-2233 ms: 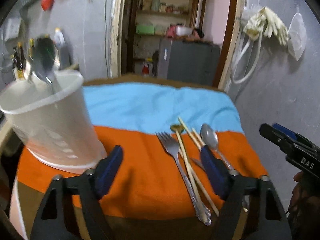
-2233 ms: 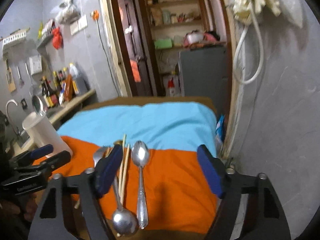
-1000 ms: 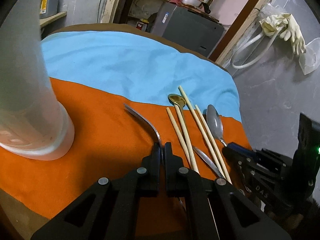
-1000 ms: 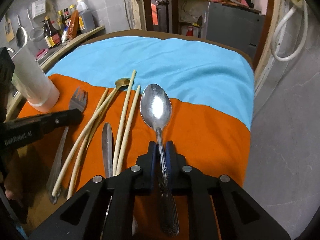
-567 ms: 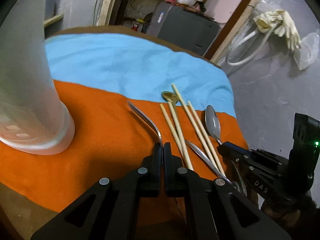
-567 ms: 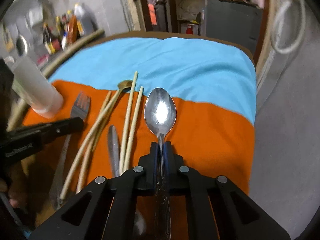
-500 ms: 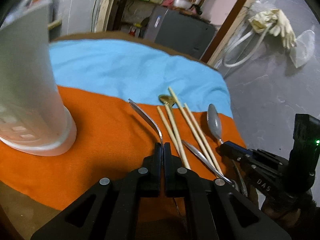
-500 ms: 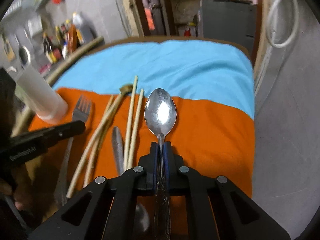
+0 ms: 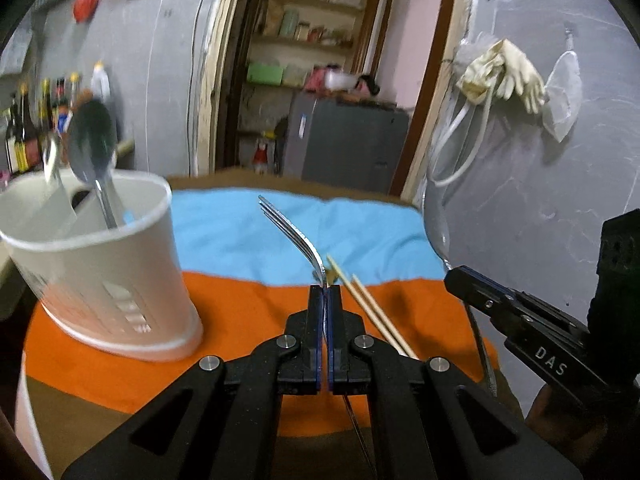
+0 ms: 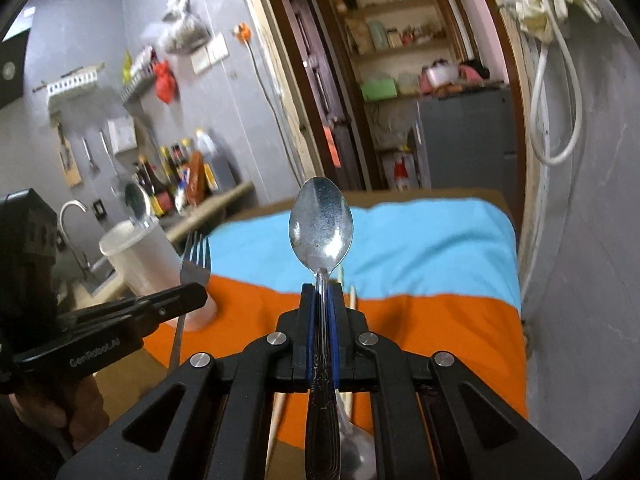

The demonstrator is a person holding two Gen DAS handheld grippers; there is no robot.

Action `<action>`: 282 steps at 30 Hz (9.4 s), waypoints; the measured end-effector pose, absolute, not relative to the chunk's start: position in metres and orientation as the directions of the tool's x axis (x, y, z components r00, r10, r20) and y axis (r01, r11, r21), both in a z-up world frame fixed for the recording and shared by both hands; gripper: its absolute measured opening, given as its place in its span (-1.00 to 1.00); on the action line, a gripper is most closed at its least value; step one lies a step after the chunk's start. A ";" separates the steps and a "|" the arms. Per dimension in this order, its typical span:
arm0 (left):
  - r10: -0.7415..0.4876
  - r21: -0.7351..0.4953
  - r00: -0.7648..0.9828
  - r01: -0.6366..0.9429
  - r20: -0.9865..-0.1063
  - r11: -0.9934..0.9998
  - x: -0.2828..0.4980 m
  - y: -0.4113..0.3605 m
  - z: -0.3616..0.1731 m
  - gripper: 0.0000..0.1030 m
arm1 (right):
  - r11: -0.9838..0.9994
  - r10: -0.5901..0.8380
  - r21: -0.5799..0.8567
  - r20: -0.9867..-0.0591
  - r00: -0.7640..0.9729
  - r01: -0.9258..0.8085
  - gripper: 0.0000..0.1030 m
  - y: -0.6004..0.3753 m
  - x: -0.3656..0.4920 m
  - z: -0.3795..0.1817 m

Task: Organize utensils
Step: 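Lift the fork with the left tool while the right tool lifts the spoon, then release the fork into the caddy while the right tool releases the spoon there, then close the left tool on a wooden chopstick while the right tool grips another chopstick, then lift the chopstick with the left tool while the right tool lifts its chopstick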

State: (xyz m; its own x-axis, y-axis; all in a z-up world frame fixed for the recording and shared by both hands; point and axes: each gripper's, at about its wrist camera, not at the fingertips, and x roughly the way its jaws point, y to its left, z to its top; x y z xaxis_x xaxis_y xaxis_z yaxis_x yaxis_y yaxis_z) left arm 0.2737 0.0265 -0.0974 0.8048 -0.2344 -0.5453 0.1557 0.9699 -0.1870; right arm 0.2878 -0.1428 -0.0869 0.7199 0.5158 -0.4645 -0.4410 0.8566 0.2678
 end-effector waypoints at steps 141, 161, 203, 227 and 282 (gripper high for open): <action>-0.208 -0.152 0.788 0.147 -0.579 0.977 0.291 0.016 -0.127 0.19 | 0.914 0.397 0.278 -0.476 0.785 -0.294 0.41 -0.197 0.295 -0.087; -0.252 -0.257 0.586 0.076 -0.770 0.963 0.359 0.019 -0.165 -0.70 | 0.840 0.524 0.316 -0.679 0.513 -0.440 -0.61 -0.150 0.352 -0.135; -0.226 -0.202 0.385 0.103 -0.895 0.974 0.371 0.014 -0.163 -0.94 | 0.877 0.363 0.145 -0.824 0.434 -0.459 -0.67 -0.108 0.364 -0.150; -0.276 -0.296 0.688 0.092 -0.671 0.951 0.309 0.040 -0.122 -0.95 | 0.883 0.463 0.255 -0.618 0.636 -0.395 -0.94 -0.114 0.324 -0.109; -0.242 -0.375 0.896 0.093 -0.372 0.922 0.252 0.140 -0.025 -0.95 | 0.810 0.570 0.339 -0.265 0.778 -0.478 -0.95 -0.055 0.278 -0.008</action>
State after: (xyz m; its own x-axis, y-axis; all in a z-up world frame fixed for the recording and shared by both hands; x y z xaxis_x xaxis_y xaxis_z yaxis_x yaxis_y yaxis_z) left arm 0.2518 0.1399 -0.0247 0.8960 -0.2423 -0.3723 0.0934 0.9222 -0.3753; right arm 0.2780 -0.0546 -0.0084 0.7780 0.5697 -0.2649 -0.4781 0.8104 0.3387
